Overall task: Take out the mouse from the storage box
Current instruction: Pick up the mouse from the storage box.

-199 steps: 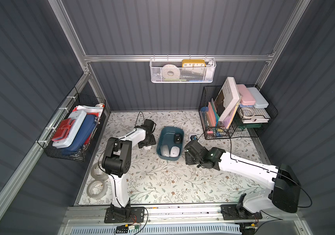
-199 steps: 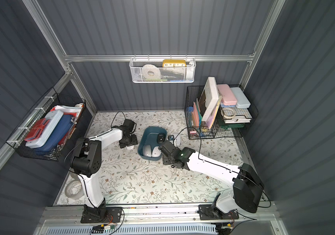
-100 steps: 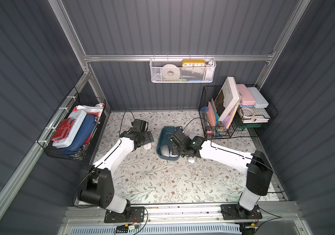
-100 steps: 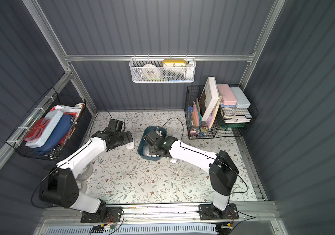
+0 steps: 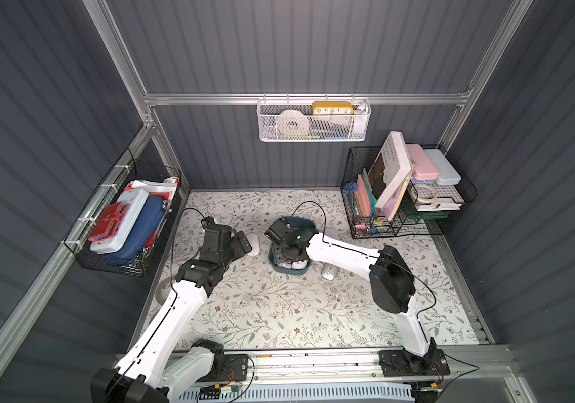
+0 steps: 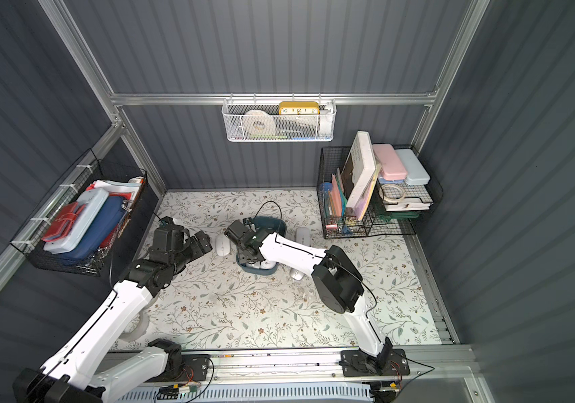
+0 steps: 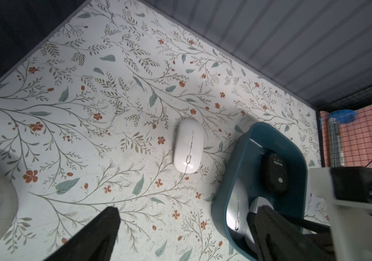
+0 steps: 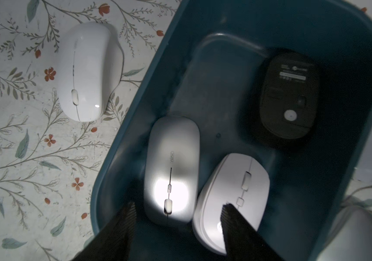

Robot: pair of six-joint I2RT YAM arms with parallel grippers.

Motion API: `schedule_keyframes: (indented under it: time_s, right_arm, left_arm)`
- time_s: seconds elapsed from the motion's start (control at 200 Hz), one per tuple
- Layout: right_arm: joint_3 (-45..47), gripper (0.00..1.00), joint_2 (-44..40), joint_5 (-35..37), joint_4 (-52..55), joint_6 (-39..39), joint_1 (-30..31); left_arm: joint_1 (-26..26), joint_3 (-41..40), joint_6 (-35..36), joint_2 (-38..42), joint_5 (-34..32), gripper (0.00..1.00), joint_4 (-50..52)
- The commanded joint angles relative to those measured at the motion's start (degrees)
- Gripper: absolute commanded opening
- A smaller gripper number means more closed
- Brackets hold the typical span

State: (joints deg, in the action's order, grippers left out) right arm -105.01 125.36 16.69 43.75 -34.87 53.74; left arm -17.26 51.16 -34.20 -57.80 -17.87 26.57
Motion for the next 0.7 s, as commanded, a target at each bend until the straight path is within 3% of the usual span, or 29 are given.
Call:
schedule_keyframes:
  time_s: [0.0, 0.17, 0.345, 0.695]
  right_arm:
    - [-2.39, 0.66, 3.02, 0.89, 1.79, 1.38, -0.08]
    - [-4.89, 0.66, 6.35, -0.55, 1.78, 3.08, -0.21]
    - [-8.08, 0.73, 9.75, -0.93, 3.32, 4.08, -0.12]
    - [-9.27, 0.68, 13.59, 1.32, 6.72, 2.13, -0.36]
  left_arm:
    - [0.21, -1.10, -0.52, 1.71, -1.83, 0.99, -1.08]
    - [0.21, -1.14, -0.37, 1.52, -2.16, 0.99, -1.02]
    - [0.21, -0.95, -0.51, 0.59, -2.08, 0.99, -1.34]
    - [0.21, -1.15, -0.17, 0.41, -2.62, 0.99, -1.46]
